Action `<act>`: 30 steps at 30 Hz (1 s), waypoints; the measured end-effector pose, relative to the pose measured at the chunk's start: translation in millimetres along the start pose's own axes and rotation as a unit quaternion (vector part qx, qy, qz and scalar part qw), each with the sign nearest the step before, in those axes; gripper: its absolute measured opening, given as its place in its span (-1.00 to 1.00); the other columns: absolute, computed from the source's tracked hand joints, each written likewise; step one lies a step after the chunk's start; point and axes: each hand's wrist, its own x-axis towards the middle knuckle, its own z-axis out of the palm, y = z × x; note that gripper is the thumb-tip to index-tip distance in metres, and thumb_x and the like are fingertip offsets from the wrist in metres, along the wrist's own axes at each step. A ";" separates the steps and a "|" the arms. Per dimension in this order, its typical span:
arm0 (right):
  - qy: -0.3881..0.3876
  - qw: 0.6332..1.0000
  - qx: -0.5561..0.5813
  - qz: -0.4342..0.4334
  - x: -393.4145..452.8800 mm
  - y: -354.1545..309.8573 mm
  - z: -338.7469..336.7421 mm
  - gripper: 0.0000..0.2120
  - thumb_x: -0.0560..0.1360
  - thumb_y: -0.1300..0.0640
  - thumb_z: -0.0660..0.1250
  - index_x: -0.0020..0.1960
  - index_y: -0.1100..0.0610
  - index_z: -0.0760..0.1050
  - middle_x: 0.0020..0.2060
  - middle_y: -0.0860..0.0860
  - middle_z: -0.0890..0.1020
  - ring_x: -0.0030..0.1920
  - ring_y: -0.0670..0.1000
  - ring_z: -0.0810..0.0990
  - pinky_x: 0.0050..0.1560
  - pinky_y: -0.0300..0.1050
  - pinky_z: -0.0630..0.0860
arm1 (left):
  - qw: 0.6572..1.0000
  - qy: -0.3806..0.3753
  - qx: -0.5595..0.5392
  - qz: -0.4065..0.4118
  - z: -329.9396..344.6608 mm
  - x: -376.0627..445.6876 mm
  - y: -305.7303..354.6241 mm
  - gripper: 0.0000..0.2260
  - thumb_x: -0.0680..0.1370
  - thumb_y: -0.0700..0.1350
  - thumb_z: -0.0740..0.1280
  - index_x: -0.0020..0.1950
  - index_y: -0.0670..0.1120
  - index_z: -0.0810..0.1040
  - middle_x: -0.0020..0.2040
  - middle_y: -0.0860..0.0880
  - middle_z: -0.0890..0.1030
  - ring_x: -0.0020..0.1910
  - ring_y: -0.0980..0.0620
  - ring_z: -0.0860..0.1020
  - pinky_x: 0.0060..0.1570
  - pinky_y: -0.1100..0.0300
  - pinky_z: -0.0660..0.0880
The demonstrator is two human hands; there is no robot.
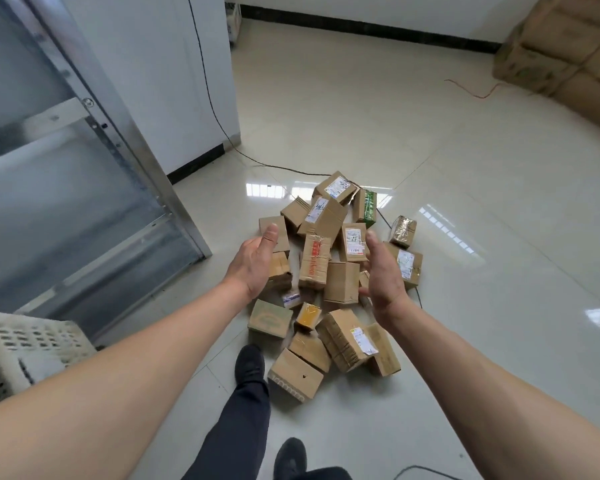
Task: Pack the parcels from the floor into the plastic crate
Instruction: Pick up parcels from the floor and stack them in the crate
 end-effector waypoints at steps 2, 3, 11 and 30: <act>0.006 1.000 -0.009 -0.004 20.9 -1.5 6.1 -0.68 0.56 -0.35 0.09 0.07 -0.25 0.54 0.08 -0.22 0.61 0.10 -0.22 0.49 0.40 0.30 0.37 | 1.000 -0.013 0.018 -0.011 2.0 23.4 0.7 -0.33 0.58 0.32 -0.09 0.46 -0.08 0.38 0.46 -0.10 0.39 0.44 -0.11 0.31 0.27 0.07 0.24; 0.008 1.000 -0.006 0.001 31.0 -0.9 8.9 -0.64 0.50 -0.40 0.10 0.08 -0.26 0.54 0.09 -0.22 0.61 0.12 -0.22 0.48 0.40 0.31 0.37 | 0.999 -0.020 0.026 -0.017 3.3 35.1 1.3 -0.32 0.57 0.33 -0.10 0.46 -0.07 0.38 0.46 -0.10 0.39 0.43 -0.12 0.31 0.29 0.04 0.24; 0.039 0.998 -0.002 0.052 109.0 24.8 15.6 -0.71 0.65 -0.24 0.14 -0.13 -0.33 0.58 -0.06 -0.34 0.57 0.00 -0.28 0.47 0.40 0.26 0.37 | 0.997 -0.051 0.043 -0.047 26.1 111.6 -12.8 -0.37 0.60 0.32 -0.09 0.35 -0.07 0.48 0.31 -0.13 0.51 0.22 -0.08 0.43 0.21 0.06 0.31; -0.020 0.992 -0.063 0.110 347.3 224.6 19.3 -0.71 0.69 -0.15 0.13 0.24 -0.05 0.51 -0.19 -0.33 0.38 -0.18 -0.23 0.39 0.26 0.10 0.37 | 0.990 -0.063 0.087 -0.086 194.1 321.9 -157.7 -0.44 0.65 0.23 -0.10 0.36 -0.03 0.50 0.38 -0.11 0.48 0.39 -0.13 0.38 0.18 0.14 0.23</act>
